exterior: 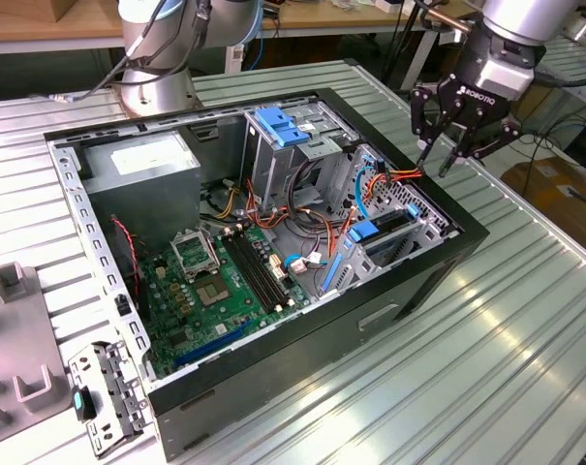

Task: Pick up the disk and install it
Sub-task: 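Insert the first disk wire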

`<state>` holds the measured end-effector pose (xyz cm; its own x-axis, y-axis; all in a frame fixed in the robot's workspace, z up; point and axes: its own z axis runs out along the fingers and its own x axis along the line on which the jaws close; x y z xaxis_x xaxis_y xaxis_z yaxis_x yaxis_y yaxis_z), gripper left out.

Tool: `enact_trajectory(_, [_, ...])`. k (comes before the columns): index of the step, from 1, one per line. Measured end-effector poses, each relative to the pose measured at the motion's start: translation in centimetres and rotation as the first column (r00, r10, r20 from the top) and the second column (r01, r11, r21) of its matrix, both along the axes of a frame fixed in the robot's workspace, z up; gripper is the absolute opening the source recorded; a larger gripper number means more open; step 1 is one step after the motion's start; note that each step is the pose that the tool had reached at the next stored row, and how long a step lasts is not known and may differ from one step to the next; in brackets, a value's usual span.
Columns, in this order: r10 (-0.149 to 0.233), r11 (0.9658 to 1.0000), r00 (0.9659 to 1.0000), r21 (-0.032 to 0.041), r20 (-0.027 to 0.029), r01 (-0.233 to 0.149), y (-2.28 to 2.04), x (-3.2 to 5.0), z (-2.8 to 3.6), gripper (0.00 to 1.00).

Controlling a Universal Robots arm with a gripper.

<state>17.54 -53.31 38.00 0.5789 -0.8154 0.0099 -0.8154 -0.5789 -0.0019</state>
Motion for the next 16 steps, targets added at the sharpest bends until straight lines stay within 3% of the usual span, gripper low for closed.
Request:
enact_trajectory(3, [0.056, 0.9985, 0.9985, 0.0000, 0.0000, -0.056, 0.00, 0.00, -0.20, 0.39])
enact_trajectory(6, [0.108, 0.9941, 0.9941, -0.0003, 0.0000, -0.108, 0.04, 0.00, -0.56, 0.39])
enact_trajectory(9, [0.128, 0.9918, 0.9918, 0.0021, 0.0003, -0.128, 0.40, -0.01, -0.95, 0.39])
enact_trajectory(13, [0.196, 0.9806, 0.9806, 0.0032, 0.0004, -0.196, 0.42, 0.00, -1.22, 0.39])
enact_trajectory(16, [0.249, 0.9686, 0.9686, 0.0034, 0.0005, -0.249, 0.42, 0.00, -1.41, 0.39])
